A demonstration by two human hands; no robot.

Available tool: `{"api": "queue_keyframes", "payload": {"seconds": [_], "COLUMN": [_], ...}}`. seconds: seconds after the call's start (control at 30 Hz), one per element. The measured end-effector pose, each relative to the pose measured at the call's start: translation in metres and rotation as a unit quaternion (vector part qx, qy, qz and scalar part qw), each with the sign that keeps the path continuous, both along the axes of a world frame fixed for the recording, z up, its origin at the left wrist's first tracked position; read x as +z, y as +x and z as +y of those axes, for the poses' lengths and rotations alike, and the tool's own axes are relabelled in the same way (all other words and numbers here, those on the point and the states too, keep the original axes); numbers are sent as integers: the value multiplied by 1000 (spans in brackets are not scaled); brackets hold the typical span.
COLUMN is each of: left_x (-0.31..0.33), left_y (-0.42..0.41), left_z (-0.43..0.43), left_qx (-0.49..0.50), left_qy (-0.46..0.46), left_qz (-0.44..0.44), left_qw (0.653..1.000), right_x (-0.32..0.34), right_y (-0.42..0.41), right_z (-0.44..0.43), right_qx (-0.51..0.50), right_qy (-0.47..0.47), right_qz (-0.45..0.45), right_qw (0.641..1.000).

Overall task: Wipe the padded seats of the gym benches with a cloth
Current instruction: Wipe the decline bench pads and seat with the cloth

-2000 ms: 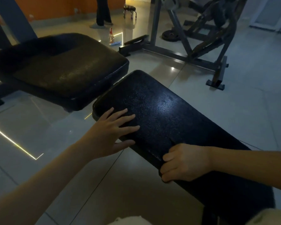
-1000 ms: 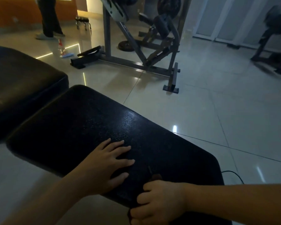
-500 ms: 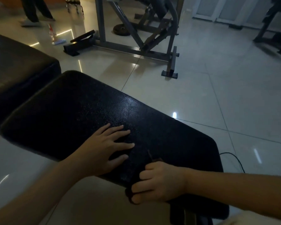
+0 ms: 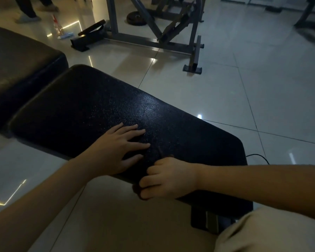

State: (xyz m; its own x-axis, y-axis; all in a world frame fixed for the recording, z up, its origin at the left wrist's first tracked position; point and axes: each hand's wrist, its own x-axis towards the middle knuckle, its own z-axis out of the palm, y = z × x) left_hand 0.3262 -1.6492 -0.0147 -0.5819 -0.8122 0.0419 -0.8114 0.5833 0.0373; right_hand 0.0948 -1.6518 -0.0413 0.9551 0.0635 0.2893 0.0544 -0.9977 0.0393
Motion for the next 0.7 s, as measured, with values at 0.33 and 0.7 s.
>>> {"api": "queue_keyframes", "payload": {"seconds": [0.33,0.7], "left_x": [3,0], "left_y": [1,3], "left_z": [3,3], "left_qx": [-9,-9], "left_qy": [13,15], "left_qz": [5,18], "left_qw": [1000,1000], "right_x": [-21,-19], "right_y": [-87,-33], "right_z": [6,-1], "right_qx": [27,-91], "right_qy": [-74,27], "right_qz": [113,-70], "right_qw": [990,993]}}
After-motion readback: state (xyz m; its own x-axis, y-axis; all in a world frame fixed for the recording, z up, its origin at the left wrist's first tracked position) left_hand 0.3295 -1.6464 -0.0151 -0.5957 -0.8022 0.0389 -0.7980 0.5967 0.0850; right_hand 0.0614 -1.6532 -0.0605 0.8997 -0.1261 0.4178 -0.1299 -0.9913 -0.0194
